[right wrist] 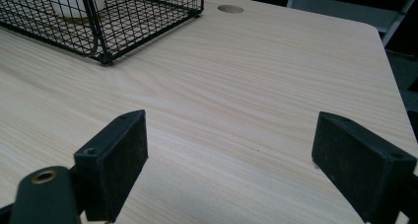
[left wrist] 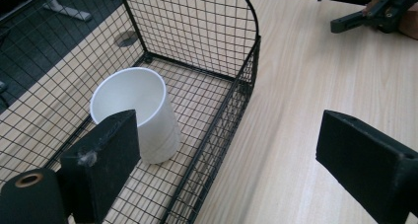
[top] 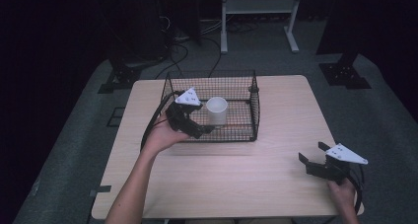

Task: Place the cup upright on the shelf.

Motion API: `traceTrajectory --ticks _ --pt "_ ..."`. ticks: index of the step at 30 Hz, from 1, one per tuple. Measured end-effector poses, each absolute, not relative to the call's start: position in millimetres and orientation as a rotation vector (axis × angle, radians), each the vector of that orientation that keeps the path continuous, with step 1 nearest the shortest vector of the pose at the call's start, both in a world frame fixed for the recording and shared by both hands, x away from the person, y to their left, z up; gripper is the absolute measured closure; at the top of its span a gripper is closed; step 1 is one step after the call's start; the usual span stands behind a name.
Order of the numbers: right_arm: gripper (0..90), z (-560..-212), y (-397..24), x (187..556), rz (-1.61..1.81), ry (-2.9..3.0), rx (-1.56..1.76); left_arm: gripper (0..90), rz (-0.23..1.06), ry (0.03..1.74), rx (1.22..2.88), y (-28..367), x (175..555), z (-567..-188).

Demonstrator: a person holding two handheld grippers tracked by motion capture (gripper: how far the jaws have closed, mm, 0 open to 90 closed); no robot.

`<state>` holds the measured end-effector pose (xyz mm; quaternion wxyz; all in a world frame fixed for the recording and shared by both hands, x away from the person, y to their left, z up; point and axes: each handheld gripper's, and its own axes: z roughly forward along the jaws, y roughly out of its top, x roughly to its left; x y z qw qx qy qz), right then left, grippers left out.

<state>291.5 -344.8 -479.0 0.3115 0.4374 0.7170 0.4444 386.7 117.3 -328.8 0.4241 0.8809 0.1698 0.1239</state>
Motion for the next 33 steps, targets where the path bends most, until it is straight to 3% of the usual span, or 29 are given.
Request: traceTrajectory --ticks 33 --pt "13.1 -479.1 -344.0 292.0 1.158 1.895 1.158 8.7 0.31 0.441 2.116 144.1 328.9 -365.9"
